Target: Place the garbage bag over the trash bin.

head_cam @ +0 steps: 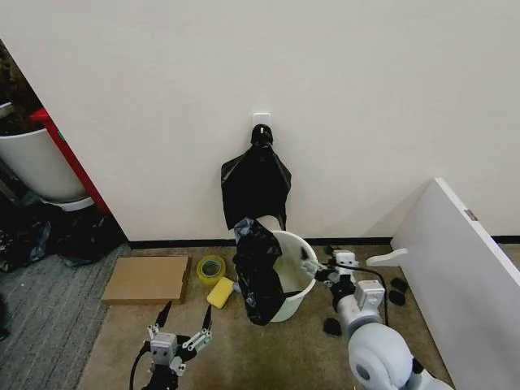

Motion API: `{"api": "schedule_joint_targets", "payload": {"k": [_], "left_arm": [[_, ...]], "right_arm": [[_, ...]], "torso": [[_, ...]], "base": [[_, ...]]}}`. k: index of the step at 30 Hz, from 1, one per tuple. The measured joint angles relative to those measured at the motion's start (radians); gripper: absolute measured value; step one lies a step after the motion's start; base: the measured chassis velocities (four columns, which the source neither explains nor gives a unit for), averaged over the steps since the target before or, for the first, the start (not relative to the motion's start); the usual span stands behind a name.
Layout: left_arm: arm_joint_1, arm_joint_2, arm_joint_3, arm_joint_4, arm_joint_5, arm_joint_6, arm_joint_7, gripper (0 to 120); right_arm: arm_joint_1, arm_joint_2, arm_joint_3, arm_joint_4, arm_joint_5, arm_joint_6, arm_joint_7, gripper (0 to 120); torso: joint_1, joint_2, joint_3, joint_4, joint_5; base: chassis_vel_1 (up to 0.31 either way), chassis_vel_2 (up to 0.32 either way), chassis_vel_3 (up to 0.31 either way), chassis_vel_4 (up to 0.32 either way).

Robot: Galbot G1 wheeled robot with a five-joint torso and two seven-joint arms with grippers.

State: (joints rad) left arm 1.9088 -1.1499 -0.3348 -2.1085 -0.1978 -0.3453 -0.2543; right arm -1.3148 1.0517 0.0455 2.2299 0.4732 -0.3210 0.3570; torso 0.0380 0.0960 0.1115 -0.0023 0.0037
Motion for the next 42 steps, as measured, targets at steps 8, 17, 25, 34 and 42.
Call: {"api": "schedule_joint_targets", "payload": {"k": [8, 17, 25, 34, 42], "left_arm": [[0.022, -0.007, -0.010, -0.011, 0.005, 0.004, 0.000, 100], [0.028, -0.013, -0.017, -0.009, 0.005, 0.003, 0.000, 100], [0.013, -0.009, -0.009, -0.005, -0.001, 0.002, 0.000, 100], [-0.004, -0.001, -0.004, 0.002, -0.017, 0.002, 0.000, 100], [-0.013, 0.004, -0.005, 0.004, -0.027, 0.002, 0.000, 100]], "right_arm": [[0.165, 0.002, -0.217, -0.061, -0.188, -0.110, -0.185, 100], [0.324, 0.089, -0.369, -0.190, -0.259, -0.281, -0.047, 100], [0.337, 0.104, -0.397, -0.243, -0.345, -0.344, -0.003, 90], [0.359, 0.117, -0.414, -0.279, -0.388, -0.356, 0.010, 56], [0.359, 0.116, -0.415, -0.283, -0.388, -0.379, 0.022, 25]], "torso": [[0.000, 0.000, 0.000, 0.0002, -0.0001], [0.000, 0.000, 0.000, 0.0002, -0.0002], [0.000, 0.000, 0.000, -0.0001, -0.0002], [0.000, 0.000, 0.000, 0.0000, -0.0002], [0.000, 0.000, 0.000, 0.0000, -0.0001]], "base": [[0.000, 0.000, 0.000, 0.000], [0.000, 0.000, 0.000, 0.000], [0.000, 0.000, 0.000, 0.000], [0.000, 0.000, 0.000, 0.000], [0.000, 0.000, 0.000, 0.000]]}}
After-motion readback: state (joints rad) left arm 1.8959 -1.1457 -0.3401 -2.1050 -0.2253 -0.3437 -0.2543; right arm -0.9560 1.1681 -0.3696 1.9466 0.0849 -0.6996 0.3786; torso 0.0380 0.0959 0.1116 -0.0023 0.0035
